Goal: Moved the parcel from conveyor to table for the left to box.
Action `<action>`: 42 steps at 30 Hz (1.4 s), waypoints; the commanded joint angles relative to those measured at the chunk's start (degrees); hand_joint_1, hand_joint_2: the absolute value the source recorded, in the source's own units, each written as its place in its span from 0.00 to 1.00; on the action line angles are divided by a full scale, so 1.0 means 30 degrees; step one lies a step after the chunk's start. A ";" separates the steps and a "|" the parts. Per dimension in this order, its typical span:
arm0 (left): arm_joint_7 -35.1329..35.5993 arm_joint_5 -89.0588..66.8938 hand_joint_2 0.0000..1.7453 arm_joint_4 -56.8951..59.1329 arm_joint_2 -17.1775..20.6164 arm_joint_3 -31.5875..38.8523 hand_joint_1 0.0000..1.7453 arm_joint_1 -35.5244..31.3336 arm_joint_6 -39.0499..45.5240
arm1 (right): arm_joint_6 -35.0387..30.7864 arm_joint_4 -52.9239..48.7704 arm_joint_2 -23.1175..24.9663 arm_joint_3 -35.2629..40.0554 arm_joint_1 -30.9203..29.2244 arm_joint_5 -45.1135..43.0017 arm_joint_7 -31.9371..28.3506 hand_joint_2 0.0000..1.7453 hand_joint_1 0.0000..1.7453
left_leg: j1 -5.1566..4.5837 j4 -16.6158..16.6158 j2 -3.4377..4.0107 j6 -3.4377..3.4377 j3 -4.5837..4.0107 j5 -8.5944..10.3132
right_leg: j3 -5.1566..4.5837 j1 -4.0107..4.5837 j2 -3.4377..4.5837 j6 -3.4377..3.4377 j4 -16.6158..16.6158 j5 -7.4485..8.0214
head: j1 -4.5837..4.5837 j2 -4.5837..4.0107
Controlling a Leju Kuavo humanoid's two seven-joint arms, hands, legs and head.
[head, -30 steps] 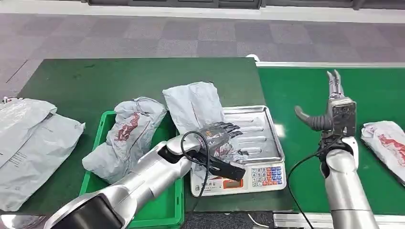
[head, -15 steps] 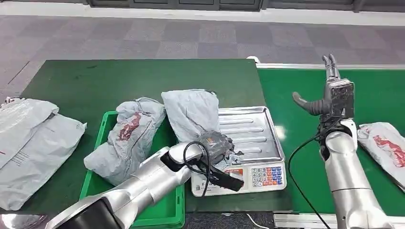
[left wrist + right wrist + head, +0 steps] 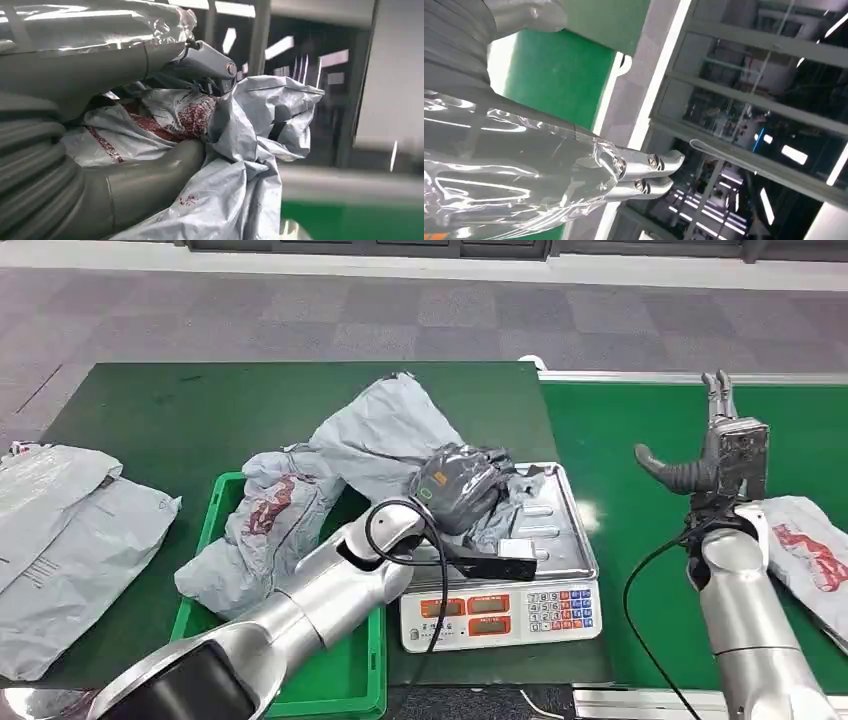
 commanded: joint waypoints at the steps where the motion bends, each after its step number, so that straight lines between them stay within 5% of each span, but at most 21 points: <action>1: 0.4129 -0.6549 1.00 -0.4669 0.1043 0.0789 1.00 -0.1618 0.3167 | -0.0570 -0.2143 0.1227 -0.0448 0.1937 0.1167 0.0579 1.00 0.00 | 0.0024 0.0016 0.0021 -0.0040 -0.0021 -0.0019 | -0.0021 0.0025 0.0004 -0.0026 0.0012 -0.0011 | 0.0007 0.0000; 8: 0.6070 -1.0841 1.00 -0.4657 0.1298 0.1810 1.00 -0.0949 0.4147 | -0.0653 -0.0476 0.2079 -0.0605 0.0760 0.2235 0.0423 1.00 0.00 | 0.0011 -0.0029 0.0118 -0.0049 0.0018 -0.0017 | -0.0004 0.0011 0.0096 -0.0029 -0.0016 0.0015 | 0.0007 0.0000; 10: 0.7837 -1.3038 1.00 -0.4520 0.1763 0.2212 1.00 -0.0647 0.4323 | -0.1212 -0.0116 0.2676 -0.0808 0.0691 0.2988 0.0478 1.00 0.00 | 0.0004 -0.0048 0.0164 -0.0054 0.0028 -0.0014 | -0.0010 0.0003 0.0138 -0.0032 -0.0026 0.0028 | 0.0007 -0.0007; 11: 1.0386 -1.3038 1.00 -0.3998 0.2507 0.0297 1.00 -0.1261 0.3573 | -0.1587 -0.0473 0.2992 -0.1203 0.1094 0.3481 0.0609 1.00 0.00 | 0.0009 -0.0043 0.0147 -0.0043 0.0029 -0.0016 | -0.0001 0.0008 0.0128 -0.0027 -0.0025 0.0023 | 0.0007 0.0000; 13: 1.1261 -1.3038 1.00 -0.3618 0.2914 0.0128 1.00 -0.1177 0.3746 | -0.1661 -0.1339 0.3324 -0.1696 0.1853 0.4148 0.0876 1.00 0.00 | 0.0019 -0.0065 0.0161 -0.0063 0.0045 -0.0010 | 0.0013 0.0018 0.0134 -0.0042 -0.0042 0.0031 | 0.0001 0.0000; 15: 1.3529 -1.3038 1.00 -0.3751 0.4134 -0.0322 1.00 -0.0687 0.2915 | -0.1590 -0.2613 0.3214 -0.2168 0.3137 0.4846 0.1471 1.00 0.00 | 0.0008 -0.0035 0.0056 -0.0033 0.0027 -0.0008 | 0.0017 0.0007 0.0045 -0.0023 -0.0012 -0.0003 | 0.0007 0.0000; 18: 1.7770 -1.3038 1.00 -0.7628 0.8648 -0.1367 1.00 0.1649 0.0833 | -0.0002 -0.3202 0.1438 -0.2322 0.4832 0.4805 0.2268 1.00 0.00 | 0.0006 -0.0134 0.0063 -0.0076 0.0133 0.0008 | 0.0090 0.0007 0.0040 -0.0055 -0.0076 -0.0004 | 0.0000 0.0000; 21: 1.8042 -1.3038 1.00 -0.9462 1.0112 -0.0984 1.00 0.3054 0.0037 | 0.0278 -0.2726 0.1429 -0.2611 0.4842 0.4932 0.1904 1.00 0.00 | -0.0011 -0.0149 0.0146 -0.0064 0.0159 -0.0017 | 0.0084 -0.0012 0.0129 -0.0050 -0.0050 -0.0011 | 0.0000 0.0000; 24: 1.8360 -1.3038 1.00 -1.1053 1.0931 0.1573 1.00 0.6252 -0.2629 | -0.1121 -0.2472 0.1790 -0.2690 0.5057 0.8114 0.3091 1.00 0.00 | 0.0004 -0.0116 0.0234 -0.0107 0.0156 -0.0065 | 0.0027 0.0002 0.0201 -0.0063 -0.0008 -0.0031 | 0.0000 0.0000; 27: 1.6844 -1.3038 1.00 -1.1786 1.0632 0.4990 1.00 0.9980 -0.3737 | -0.2197 -0.3046 0.1247 -0.3900 0.6392 1.0347 0.4836 1.00 0.00 | -0.0014 -0.0187 0.0248 -0.0096 0.0217 -0.0068 | 0.0087 -0.0019 0.0223 -0.0080 -0.0049 -0.0061 | 0.0000 0.0000; 34: 1.7188 -1.3038 1.00 -1.2626 1.0782 0.4703 1.00 1.1662 -0.5649 | -0.1583 -0.3030 0.0786 -0.7022 0.7881 1.1522 0.5385 1.00 0.00 | 0.0001 -0.0100 0.0107 -0.0100 0.0104 -0.0130 | 0.0014 -0.0002 0.0082 -0.0085 0.0001 -0.0157 | -0.0007 -0.0007; 35: 1.7173 -1.3038 1.00 -1.2647 1.0770 0.4685 0.34 1.1667 -0.5628 | -0.1590 -0.2974 0.0737 -0.7206 0.7944 1.1487 0.5346 1.00 0.00 | 0.0006 -0.0117 0.0113 -0.0110 0.0147 -0.0144 | 0.0058 0.0004 0.0079 -0.0093 -0.0020 -0.0172 | -0.0007 0.0000; 36: 1.7231 -1.3038 1.00 -1.2778 1.0735 0.4608 0.06 1.1636 -0.4955 | -0.1747 -0.2923 0.0755 -0.7539 0.8078 1.2112 0.5782 1.00 0.00 | 0.0012 -0.0118 0.0107 -0.0117 0.0165 -0.0163 | 0.0086 0.0009 0.0070 -0.0082 -0.0028 -0.0192 | -0.0007 0.0000; 37: 1.6968 -1.3038 1.00 -1.3023 1.0486 0.4680 0.00 1.1647 -0.4688 | -0.2358 -0.3112 0.0843 -0.8159 0.8516 1.3228 0.6417 1.00 0.00 | 0.0007 -0.0098 0.0117 -0.0099 0.0131 -0.0166 | 0.0053 0.0004 0.0078 -0.0078 -0.0009 -0.0183 | -0.0007 0.0000; 42: 1.6854 -1.3038 1.00 -1.4743 1.0224 0.4914 0.00 1.2372 -0.4022 | -0.2679 -0.4143 0.1607 -1.0363 1.0040 1.6474 0.7346 1.00 0.00 | 0.0006 -0.0083 0.0056 -0.0092 0.0102 -0.0164 | 0.0027 0.0004 0.0013 -0.0090 0.0003 -0.0195 | -0.0007 0.0000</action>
